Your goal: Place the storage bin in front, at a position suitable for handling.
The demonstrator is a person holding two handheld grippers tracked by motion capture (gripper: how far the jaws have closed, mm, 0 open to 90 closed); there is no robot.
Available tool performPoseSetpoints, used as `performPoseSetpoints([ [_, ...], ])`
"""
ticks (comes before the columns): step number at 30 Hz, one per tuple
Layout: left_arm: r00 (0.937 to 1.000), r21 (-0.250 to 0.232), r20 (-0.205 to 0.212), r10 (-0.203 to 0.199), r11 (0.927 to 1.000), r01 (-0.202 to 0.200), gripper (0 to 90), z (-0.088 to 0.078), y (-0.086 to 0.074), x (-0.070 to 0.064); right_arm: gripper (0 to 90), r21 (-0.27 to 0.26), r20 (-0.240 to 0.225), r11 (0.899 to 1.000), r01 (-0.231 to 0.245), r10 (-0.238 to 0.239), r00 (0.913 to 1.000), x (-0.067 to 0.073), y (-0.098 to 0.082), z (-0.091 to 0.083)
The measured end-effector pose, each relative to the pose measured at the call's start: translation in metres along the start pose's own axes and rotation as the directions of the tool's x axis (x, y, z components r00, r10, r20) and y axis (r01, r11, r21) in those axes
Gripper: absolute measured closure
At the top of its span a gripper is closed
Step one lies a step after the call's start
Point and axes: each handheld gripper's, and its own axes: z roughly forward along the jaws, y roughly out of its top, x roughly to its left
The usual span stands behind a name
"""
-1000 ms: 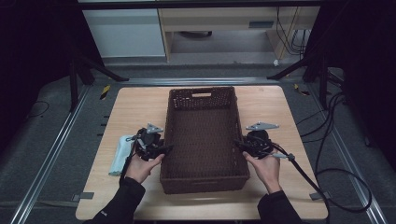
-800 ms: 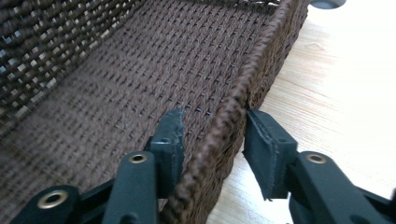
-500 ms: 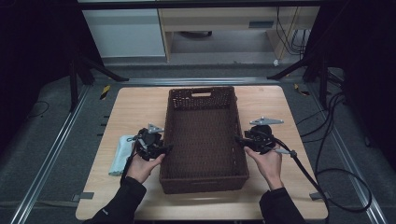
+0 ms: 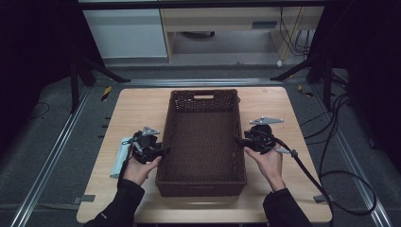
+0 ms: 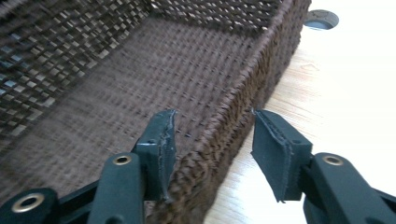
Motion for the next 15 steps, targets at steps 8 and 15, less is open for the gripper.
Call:
performPoseSetpoints([
  [8,0.9997,-0.020,-0.012,0.023,0.9995,-0.023,64.6,-0.003,-0.004,-0.003,59.1,0.045,0.042,0.999,0.025,-0.026,0.9988,0.014,-0.007,0.012],
  [15,0.9998,-0.029,-0.006,0.021,0.9994,-0.021,65.3,-0.003,-0.006,-0.005,61.5,0.053,0.049,0.998,-0.018,0.015,0.9987,0.016,-0.008,0.010],
])
